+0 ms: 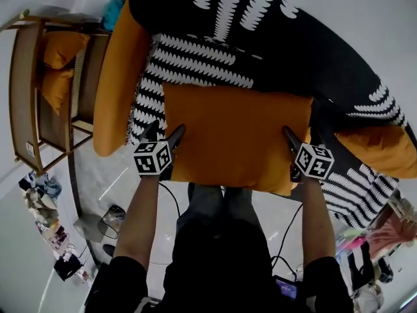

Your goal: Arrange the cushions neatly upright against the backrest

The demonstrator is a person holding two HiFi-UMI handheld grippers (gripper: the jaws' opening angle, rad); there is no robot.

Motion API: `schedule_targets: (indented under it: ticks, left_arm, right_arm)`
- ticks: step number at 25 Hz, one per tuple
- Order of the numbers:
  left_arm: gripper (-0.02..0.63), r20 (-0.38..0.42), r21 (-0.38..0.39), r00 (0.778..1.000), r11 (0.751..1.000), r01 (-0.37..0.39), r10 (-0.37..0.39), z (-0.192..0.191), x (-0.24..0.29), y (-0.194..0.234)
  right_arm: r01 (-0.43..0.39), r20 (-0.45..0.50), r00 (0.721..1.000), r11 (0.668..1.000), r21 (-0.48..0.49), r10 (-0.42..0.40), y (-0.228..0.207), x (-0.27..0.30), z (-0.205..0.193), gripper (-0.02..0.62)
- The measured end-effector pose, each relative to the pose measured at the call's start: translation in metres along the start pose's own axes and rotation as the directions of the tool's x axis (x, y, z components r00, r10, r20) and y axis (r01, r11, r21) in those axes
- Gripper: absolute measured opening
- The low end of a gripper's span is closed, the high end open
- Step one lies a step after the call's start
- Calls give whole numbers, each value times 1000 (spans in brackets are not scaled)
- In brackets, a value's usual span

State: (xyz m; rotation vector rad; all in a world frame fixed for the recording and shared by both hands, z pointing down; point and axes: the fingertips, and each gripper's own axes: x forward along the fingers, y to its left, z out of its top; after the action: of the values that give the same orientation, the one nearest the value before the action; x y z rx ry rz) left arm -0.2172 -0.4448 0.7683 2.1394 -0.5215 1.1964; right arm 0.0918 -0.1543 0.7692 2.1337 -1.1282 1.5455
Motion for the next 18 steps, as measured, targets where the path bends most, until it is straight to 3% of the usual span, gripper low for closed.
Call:
schedule_targets:
  ticks: [6, 11, 16, 18]
  left_arm:
    - [468, -63, -73, 994, 994, 86, -91, -14, 43, 8]
    - [488, -89, -177, 979, 970, 164, -182, -20, 54, 9]
    - [485, -100, -233, 963, 947, 220, -248, -23, 52, 9]
    - [422, -94, -239, 956, 939, 249, -278, -21, 47, 3]
  right_arm:
    - [-11, -69, 998, 998, 62, 15, -14, 32, -12, 479]
    - [-23, -86, 996, 991, 133, 34, -12, 42, -17, 477]
    - [-26, -90, 995, 992, 126, 38, 2, 38, -18, 409]
    - [-18, -90, 996, 994, 110, 28, 9, 31, -17, 357]
